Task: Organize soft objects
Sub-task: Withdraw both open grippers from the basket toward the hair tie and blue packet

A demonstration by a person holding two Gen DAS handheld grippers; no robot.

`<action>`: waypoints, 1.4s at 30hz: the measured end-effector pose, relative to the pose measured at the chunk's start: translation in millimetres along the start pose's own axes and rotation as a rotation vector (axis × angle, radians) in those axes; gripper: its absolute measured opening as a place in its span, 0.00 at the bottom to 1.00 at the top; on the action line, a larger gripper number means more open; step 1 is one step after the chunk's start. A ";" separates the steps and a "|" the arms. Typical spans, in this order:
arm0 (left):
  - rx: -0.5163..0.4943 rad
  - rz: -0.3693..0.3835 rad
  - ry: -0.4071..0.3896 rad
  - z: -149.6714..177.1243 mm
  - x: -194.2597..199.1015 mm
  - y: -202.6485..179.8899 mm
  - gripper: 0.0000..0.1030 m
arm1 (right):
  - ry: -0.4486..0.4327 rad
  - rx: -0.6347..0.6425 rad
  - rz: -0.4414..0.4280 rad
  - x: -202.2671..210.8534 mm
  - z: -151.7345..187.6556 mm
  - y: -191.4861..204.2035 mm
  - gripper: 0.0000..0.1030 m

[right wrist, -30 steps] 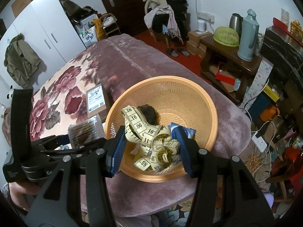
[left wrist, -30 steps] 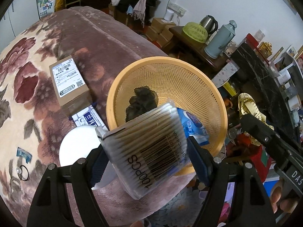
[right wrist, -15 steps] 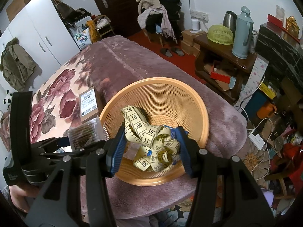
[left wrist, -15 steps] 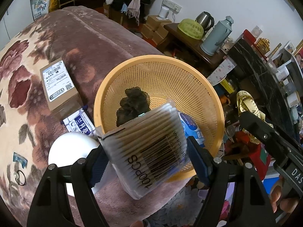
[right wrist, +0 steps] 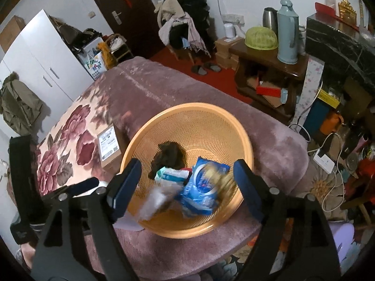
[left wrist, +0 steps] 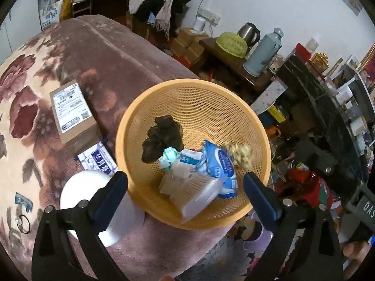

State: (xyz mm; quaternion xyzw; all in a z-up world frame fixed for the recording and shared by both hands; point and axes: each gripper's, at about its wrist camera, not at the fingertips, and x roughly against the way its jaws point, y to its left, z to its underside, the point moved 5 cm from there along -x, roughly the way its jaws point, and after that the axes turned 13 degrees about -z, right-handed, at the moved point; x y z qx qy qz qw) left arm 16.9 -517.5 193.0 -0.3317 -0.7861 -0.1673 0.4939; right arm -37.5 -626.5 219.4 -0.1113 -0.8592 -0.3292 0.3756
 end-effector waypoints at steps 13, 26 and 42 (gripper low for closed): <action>0.027 -0.048 0.005 20.4 18.7 30.8 0.99 | 0.047 0.036 -0.012 0.2 21.3 24.3 0.99; 0.062 -0.057 -0.025 33.9 40.9 66.9 0.99 | 0.076 0.087 -0.011 -4.6 32.7 60.3 1.00; 0.146 -0.075 -0.033 56.6 57.0 132.7 0.99 | 0.127 0.177 -0.029 -25.9 50.4 119.3 1.00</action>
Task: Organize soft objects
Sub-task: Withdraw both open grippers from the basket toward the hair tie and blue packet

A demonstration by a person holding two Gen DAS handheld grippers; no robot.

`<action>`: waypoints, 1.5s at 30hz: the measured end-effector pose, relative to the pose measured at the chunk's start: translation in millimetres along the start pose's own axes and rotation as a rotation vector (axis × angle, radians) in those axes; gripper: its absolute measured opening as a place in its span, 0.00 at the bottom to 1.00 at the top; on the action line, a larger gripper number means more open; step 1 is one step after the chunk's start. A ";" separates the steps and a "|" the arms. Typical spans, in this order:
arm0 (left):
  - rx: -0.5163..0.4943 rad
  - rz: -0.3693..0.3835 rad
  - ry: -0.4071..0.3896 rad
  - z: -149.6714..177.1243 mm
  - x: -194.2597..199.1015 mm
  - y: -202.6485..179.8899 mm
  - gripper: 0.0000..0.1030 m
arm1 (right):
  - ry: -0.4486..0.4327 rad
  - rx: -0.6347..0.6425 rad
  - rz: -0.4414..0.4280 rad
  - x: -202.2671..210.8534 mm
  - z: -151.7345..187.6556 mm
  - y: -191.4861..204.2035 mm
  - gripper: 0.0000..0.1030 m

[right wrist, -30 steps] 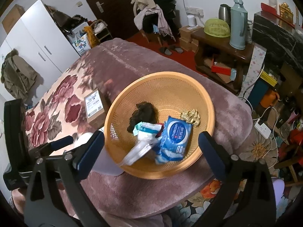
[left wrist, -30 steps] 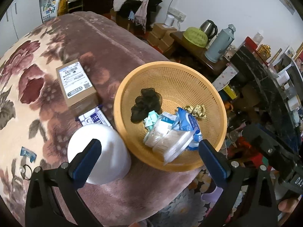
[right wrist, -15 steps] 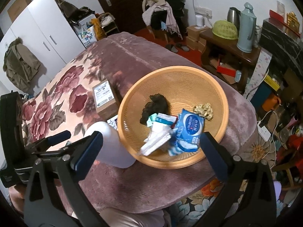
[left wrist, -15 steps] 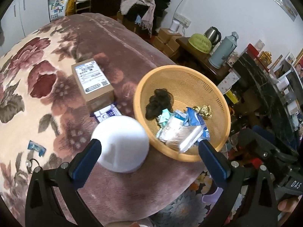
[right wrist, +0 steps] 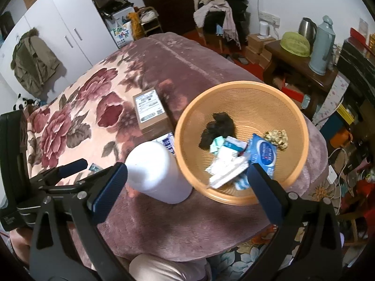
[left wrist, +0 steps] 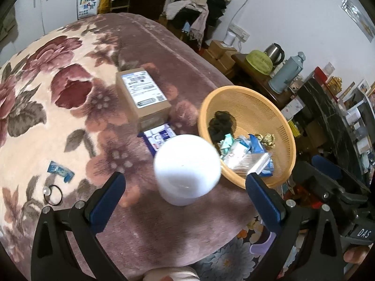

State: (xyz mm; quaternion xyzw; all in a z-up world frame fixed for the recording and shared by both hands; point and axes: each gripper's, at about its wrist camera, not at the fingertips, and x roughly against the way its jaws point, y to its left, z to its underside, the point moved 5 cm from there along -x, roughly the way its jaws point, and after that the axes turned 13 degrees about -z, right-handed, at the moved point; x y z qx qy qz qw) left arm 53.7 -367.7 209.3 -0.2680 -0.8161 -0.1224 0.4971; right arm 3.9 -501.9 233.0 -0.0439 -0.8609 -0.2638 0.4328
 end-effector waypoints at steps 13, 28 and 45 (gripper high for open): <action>0.074 -0.021 0.004 12.4 1.0 57.3 0.99 | 0.049 0.069 -0.013 -23.6 8.9 48.1 1.00; 0.147 -0.041 0.012 29.4 -1.9 115.8 0.99 | 0.099 0.141 -0.025 -51.4 21.4 98.6 1.00; 0.235 -0.082 0.039 52.5 -15.6 187.0 0.99 | 0.173 0.217 -0.058 -94.0 36.7 149.8 1.00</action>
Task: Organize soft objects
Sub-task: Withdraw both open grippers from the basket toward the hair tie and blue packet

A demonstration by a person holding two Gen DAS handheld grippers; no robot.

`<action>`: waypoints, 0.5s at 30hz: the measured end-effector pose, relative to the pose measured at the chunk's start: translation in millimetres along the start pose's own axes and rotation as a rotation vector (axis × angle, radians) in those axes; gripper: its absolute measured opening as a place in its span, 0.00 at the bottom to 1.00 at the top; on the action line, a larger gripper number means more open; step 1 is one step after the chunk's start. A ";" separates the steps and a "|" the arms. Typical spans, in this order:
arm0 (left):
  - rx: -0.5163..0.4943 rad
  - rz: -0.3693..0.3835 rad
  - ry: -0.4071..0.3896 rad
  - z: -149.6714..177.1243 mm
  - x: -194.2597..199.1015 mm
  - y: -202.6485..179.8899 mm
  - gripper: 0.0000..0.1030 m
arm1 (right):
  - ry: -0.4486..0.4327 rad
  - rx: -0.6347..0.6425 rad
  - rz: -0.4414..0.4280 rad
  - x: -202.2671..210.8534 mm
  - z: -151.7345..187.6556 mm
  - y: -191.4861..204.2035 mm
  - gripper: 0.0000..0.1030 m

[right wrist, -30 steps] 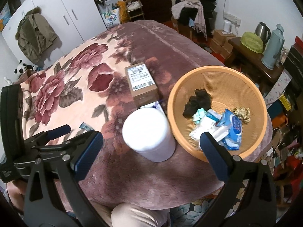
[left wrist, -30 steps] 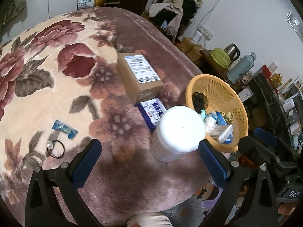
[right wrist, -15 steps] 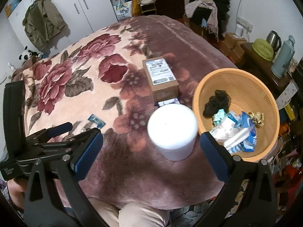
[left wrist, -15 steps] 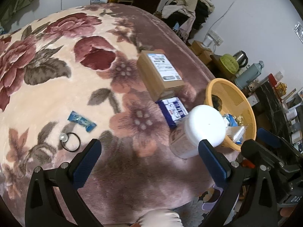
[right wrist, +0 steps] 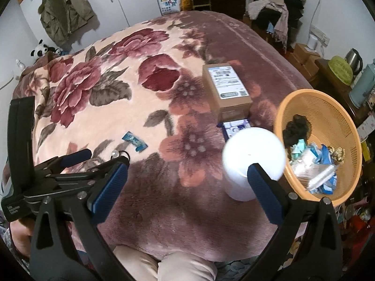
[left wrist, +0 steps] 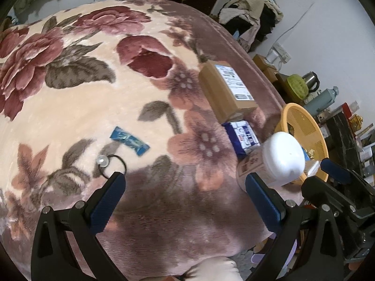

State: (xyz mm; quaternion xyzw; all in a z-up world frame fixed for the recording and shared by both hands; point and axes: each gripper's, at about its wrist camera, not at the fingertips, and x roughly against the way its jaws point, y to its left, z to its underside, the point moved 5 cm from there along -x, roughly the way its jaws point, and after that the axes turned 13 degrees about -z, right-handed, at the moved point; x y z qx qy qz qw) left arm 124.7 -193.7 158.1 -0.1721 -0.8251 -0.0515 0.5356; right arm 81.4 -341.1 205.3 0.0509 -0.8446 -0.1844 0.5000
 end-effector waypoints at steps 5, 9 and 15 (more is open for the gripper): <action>0.025 -0.011 0.010 1.9 -6.4 18.9 0.99 | 0.020 0.018 -0.008 -12.4 0.5 10.9 1.00; 0.041 -0.020 0.016 2.8 -9.5 31.6 0.99 | 0.039 0.026 -0.015 -22.9 1.6 18.4 1.00; 0.061 -0.031 0.024 2.9 -15.1 46.8 0.99 | 0.056 0.039 -0.023 -35.1 2.2 27.5 1.00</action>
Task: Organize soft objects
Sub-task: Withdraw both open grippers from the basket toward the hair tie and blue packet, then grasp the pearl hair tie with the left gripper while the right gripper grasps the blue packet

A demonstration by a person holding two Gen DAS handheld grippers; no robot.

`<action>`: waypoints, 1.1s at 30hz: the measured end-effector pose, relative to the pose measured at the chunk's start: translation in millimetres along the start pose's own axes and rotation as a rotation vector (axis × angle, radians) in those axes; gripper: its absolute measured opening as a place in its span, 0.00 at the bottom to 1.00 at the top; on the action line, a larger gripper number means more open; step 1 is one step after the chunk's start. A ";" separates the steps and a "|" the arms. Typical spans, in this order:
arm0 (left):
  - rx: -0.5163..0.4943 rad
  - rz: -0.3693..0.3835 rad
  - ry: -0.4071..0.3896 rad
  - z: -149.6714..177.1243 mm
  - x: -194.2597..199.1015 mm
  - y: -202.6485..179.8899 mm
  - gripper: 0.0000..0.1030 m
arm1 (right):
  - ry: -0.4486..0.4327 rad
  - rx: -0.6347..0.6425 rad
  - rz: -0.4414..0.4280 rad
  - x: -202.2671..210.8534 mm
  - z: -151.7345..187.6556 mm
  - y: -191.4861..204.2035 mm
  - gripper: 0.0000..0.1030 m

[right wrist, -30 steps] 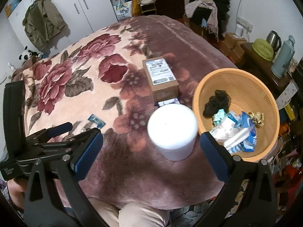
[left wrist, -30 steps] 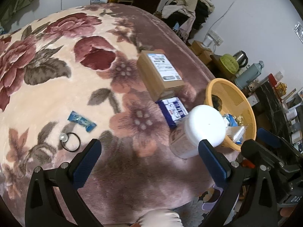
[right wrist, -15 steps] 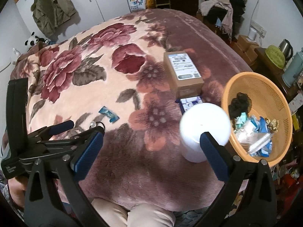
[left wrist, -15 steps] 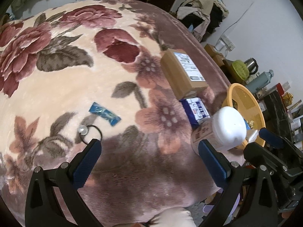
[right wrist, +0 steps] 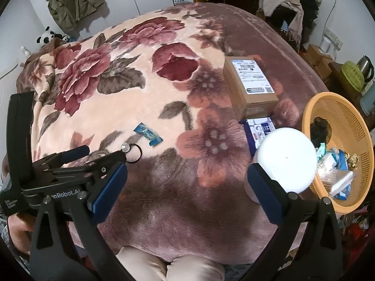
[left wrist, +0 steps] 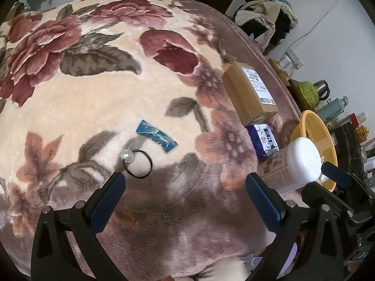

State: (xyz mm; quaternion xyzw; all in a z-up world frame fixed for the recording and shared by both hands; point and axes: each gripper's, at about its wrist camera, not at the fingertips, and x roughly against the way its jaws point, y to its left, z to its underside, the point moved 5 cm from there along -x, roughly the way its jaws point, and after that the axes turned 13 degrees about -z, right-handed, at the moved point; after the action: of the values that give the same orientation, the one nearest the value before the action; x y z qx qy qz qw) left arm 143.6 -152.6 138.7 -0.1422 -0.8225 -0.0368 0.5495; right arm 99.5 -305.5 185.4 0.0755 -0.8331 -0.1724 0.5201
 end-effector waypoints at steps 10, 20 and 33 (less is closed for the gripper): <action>0.028 -0.020 0.019 -0.1 -14.8 18.7 0.99 | 0.030 0.011 -0.015 -20.3 -0.6 6.8 1.00; 0.088 -0.043 0.057 0.6 -39.2 50.8 0.99 | 0.068 0.011 -0.034 -42.0 3.3 8.8 1.00; 0.206 -0.113 0.129 14.3 -88.3 105.3 0.98 | 0.145 0.003 -0.131 -95.9 10.3 12.1 0.99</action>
State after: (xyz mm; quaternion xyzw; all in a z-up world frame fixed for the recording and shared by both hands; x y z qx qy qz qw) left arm 191.2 -65.8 42.2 -0.0359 -0.7917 0.0078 0.6098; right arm 133.8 -262.8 105.1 0.1427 -0.7869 -0.1989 0.5665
